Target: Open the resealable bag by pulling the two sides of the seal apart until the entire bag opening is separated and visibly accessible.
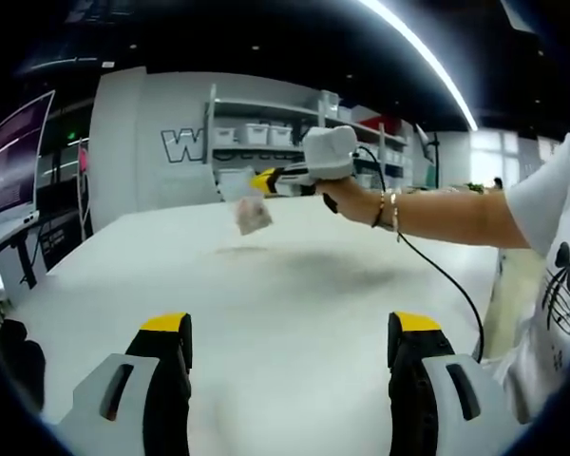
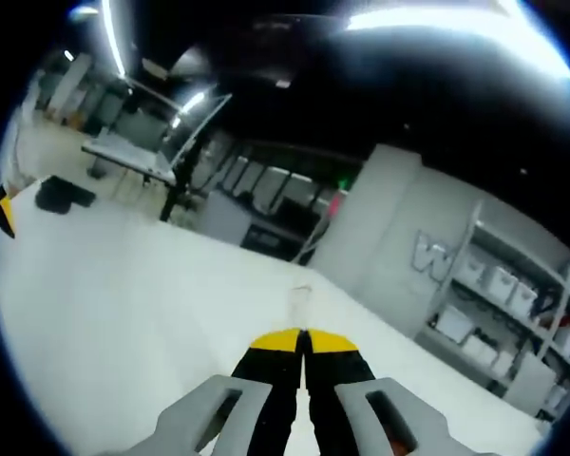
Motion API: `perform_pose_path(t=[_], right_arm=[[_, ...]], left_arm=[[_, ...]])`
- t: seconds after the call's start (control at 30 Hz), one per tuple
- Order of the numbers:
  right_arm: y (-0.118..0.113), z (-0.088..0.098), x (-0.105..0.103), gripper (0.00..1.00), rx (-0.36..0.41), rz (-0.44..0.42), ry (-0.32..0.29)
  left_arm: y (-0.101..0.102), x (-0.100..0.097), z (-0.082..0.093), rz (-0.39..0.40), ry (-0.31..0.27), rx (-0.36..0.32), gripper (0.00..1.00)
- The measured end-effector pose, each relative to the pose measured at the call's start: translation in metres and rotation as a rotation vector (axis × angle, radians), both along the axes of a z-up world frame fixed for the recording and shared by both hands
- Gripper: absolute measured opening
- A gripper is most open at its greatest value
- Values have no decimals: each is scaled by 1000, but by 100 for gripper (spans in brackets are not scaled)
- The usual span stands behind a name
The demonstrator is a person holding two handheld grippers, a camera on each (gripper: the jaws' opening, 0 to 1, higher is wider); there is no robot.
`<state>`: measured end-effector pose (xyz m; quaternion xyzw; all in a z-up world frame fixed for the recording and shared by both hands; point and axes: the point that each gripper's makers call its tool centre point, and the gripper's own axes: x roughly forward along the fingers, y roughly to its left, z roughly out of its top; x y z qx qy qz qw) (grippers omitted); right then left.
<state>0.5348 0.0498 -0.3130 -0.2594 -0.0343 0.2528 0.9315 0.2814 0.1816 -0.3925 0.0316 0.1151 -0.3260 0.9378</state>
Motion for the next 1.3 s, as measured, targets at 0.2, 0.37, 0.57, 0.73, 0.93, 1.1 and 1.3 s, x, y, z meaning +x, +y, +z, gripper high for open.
perform_pose_path(t=[0.2,0.37,0.57,0.73,0.93,1.1,1.3], right_arm=[[-4,0,-8,0,7,3,-2],[-6,4,-18,0,25,7,-12],[-8,2,-30,0,47,16,-7],[-9,5,-42,0,64,29,-12],[-12,2,-53,0,89,42,4],[-14,4,-59,0,104,50,-1],[-15,4,-74,0,115,61,-4]], left_arm=[[-2,-2,0,-6,0,1,83],[0,-2,2,0,-3,-2,83],[1,-3,2,1,-2,-9,83],[1,-4,1,1,4,-10,83],[-4,-3,1,-4,8,-19,83],[-7,-4,-2,-12,15,-10,82],[-7,-4,-2,-14,14,-17,82]])
